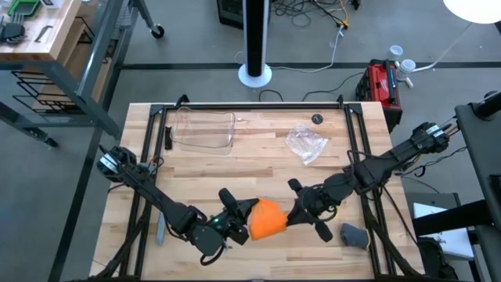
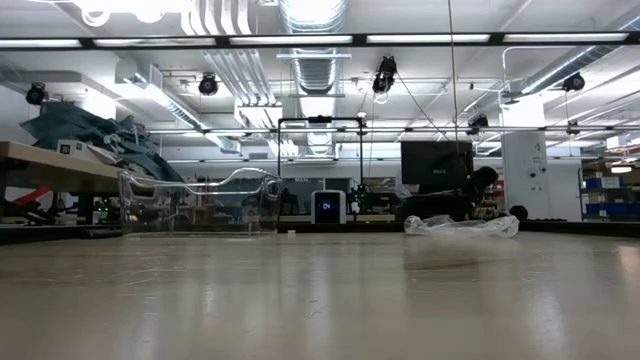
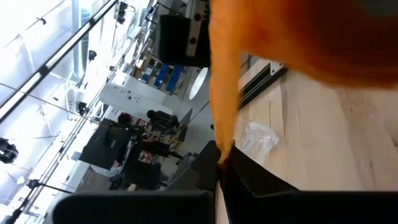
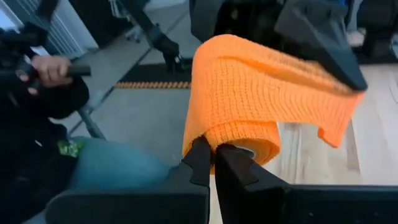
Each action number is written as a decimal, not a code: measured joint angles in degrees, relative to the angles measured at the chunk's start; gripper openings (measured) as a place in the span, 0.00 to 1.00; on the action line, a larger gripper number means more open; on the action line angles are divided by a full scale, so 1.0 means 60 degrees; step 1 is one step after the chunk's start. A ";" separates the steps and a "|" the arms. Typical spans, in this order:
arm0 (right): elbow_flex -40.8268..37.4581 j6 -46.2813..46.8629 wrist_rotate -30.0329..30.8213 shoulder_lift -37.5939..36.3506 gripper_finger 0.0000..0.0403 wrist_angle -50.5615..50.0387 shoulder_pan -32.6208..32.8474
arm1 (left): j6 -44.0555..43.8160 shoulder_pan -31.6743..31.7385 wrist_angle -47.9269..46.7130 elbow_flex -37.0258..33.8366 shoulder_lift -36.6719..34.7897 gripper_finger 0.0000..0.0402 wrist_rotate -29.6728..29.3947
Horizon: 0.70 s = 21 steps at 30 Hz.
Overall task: Roll bandage
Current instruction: Roll the orange bandage
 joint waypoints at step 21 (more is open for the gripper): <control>0.0000 -0.0182 0.2404 -0.0168 0.00 0.0147 0.0007 | -0.1374 -0.0683 0.0049 -0.0004 -0.0274 0.00 0.0326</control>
